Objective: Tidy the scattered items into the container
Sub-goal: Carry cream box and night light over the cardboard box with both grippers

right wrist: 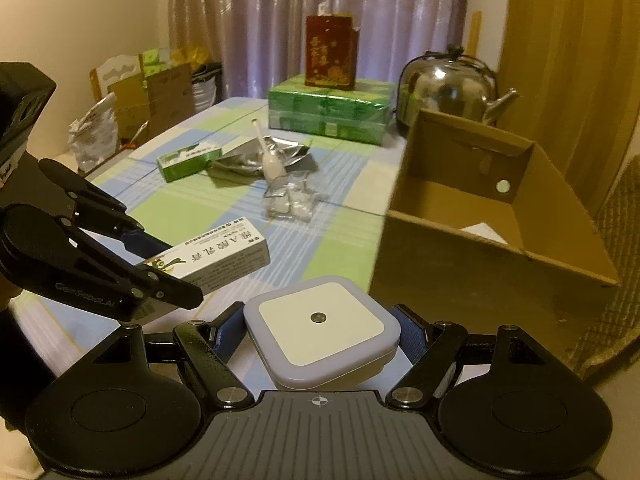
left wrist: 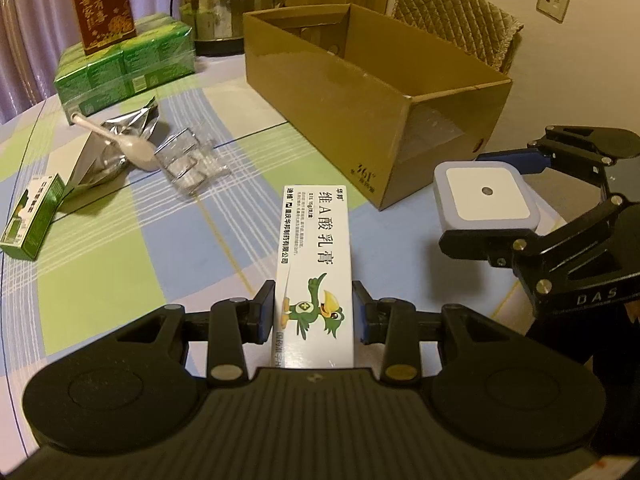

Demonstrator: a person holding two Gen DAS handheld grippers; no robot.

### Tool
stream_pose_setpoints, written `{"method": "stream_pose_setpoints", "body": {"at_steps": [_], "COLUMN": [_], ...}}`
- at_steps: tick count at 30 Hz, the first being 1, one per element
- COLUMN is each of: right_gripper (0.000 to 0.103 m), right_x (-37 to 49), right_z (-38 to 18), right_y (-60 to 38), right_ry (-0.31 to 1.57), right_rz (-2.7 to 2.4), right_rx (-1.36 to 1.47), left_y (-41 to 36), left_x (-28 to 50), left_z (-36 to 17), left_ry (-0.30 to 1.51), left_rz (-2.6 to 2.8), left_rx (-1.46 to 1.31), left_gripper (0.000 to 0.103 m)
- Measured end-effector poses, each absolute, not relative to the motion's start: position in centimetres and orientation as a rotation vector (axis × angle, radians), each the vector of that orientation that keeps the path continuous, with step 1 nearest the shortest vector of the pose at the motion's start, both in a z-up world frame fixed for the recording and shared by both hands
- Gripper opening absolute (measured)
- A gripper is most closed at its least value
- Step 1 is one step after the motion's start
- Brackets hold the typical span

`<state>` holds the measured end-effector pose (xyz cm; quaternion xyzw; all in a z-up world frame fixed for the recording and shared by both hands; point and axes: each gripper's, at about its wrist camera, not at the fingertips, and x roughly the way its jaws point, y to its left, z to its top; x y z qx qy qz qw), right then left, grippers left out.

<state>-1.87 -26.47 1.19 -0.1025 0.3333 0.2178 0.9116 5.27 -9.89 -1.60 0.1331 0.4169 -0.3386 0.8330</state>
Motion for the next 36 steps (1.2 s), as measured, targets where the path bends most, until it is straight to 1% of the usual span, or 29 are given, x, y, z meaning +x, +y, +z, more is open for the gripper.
{"method": "stream_pose_setpoints", "body": {"at_steps": [15, 24, 36], "right_gripper": [0.075, 0.075, 0.075], "right_x": [-1.9, -1.3, 1.8], "right_z": [5.0, 7.1, 9.8], "right_y": [-30.8, -32.7, -35.2], "right_ry": [0.602, 0.56, 0.506], "right_rz": [0.358, 0.33, 0.29], "right_rx": [-0.208, -0.198, -0.158], "left_y": [-13.1, -14.9, -17.7], "left_x": [5.0, 5.2, 7.1], "left_z": [1.6, 2.7, 5.1], "left_ry": [0.804, 0.772, 0.723], "left_rz": [-0.792, -0.821, -0.847], "left_rx": [0.305, 0.324, 0.308], "left_gripper": [0.033, 0.033, 0.033]}}
